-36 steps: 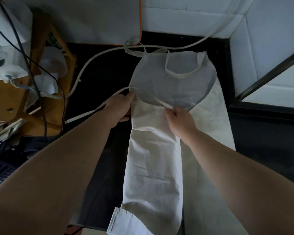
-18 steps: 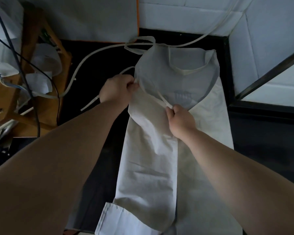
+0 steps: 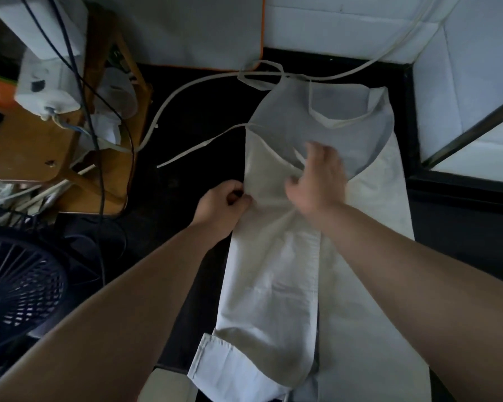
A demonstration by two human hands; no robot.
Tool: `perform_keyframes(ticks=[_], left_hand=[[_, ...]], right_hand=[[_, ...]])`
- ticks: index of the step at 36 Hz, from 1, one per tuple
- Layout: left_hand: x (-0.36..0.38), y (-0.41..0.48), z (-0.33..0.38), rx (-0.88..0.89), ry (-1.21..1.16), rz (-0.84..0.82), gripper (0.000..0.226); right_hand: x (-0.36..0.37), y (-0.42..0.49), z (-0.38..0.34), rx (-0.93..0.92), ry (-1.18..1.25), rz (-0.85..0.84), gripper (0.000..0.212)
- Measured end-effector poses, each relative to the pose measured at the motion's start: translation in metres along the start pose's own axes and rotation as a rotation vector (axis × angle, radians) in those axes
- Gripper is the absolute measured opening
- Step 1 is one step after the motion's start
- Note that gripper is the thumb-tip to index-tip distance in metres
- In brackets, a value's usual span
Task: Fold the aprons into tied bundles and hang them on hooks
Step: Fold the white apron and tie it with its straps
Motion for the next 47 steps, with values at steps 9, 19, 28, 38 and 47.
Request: perform_keyframes(ticks=[9,19,28,38,47], left_hand=[[-0.001,-0.004,0.006,0.014,-0.114,-0.009,0.005],[-0.007,-0.009,-0.019,-0.095,-0.146,0.072,0.021],[-0.028,-0.031,-0.020,-0.115,0.127,0.106,0.039],[0.042,-0.069,-0.007,0.031,0.868,-0.330,0.054],[0.021,-0.054,-0.012,-0.089,0.960,-0.202,0.055]], right_hand=[[0.032,0.054,-0.046,-0.073,0.226,-0.401,0.050],[0.010,0.075,-0.038,-0.053,0.357,-0.139,0.033],[-0.006,0.017,-0.030,-0.111,0.198,0.004,0.039],[0.029,-0.062,0.045,0.145,0.125,-0.114,0.024],[0.074,-0.097,0.036,-0.014,-0.077,-0.555,0.090]])
Point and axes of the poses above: each hand's wrist, its own y-axis towards the middle knuckle, its own x-axis out of the palm, z = x × y, the point moved 9 cm from there along y, towards the middle knuckle, and after that the axes turned 15 degrees about -z, right-handed, at the moved point
